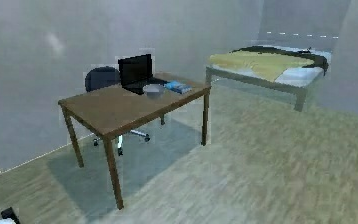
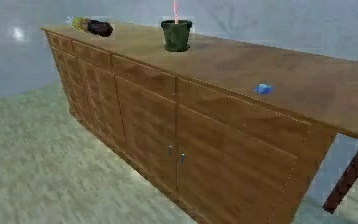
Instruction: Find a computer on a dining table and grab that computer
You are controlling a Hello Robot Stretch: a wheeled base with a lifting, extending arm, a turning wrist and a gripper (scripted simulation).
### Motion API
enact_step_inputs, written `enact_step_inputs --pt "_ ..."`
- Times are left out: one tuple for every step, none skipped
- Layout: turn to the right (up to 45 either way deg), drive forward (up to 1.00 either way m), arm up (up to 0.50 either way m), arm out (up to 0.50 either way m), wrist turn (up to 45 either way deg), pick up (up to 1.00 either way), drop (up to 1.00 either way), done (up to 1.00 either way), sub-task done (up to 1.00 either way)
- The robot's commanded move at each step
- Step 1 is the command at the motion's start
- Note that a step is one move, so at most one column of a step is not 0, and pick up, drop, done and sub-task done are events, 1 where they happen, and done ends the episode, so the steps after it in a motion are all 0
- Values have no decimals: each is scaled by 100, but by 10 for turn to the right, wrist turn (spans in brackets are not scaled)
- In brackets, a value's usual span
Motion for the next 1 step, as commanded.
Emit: enact_step_inputs --pt "450 0 0 0 0 0 0 0 0"
